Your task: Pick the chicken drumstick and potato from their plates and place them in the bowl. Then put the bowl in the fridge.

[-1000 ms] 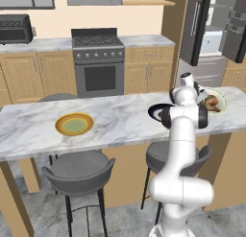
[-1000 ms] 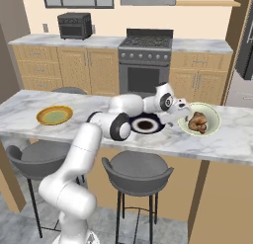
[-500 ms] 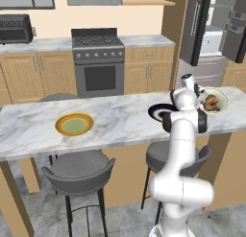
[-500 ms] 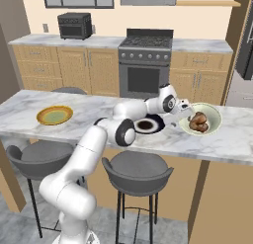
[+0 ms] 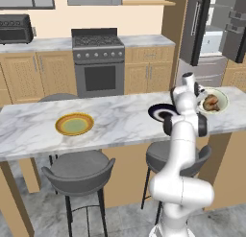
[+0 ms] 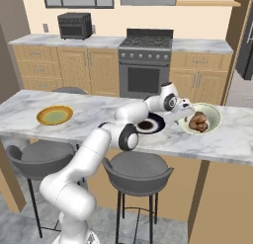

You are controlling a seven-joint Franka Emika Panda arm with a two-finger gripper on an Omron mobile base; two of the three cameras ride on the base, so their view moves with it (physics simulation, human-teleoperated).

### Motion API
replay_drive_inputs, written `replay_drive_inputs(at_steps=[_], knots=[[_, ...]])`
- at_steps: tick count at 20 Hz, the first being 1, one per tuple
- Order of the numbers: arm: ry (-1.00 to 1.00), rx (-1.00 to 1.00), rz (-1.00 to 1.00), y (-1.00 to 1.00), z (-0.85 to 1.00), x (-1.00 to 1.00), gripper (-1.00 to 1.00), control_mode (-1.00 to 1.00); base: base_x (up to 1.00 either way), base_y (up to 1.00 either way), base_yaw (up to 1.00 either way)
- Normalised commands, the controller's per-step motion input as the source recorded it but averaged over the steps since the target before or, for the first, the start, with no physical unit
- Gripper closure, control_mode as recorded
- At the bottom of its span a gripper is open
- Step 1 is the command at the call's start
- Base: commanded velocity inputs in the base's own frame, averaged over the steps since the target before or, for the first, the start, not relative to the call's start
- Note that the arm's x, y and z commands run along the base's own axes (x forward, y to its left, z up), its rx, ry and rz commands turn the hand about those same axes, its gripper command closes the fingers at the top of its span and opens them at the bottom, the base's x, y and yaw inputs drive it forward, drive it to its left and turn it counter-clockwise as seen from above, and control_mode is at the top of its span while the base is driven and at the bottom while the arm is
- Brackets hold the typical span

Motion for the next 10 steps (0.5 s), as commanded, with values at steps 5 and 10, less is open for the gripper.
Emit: replay_drive_inputs(at_steps=[5, 10], knots=[[0.0, 0.11, 0.01, -0.12, 0.13, -0.11, 1.0, -1.0, 0.0, 0.0, 0.0], [0.0, 0.09, 0.05, 0.09, 0.3, -0.38, 1.0, -1.0, 0.0, 0.0, 0.0]])
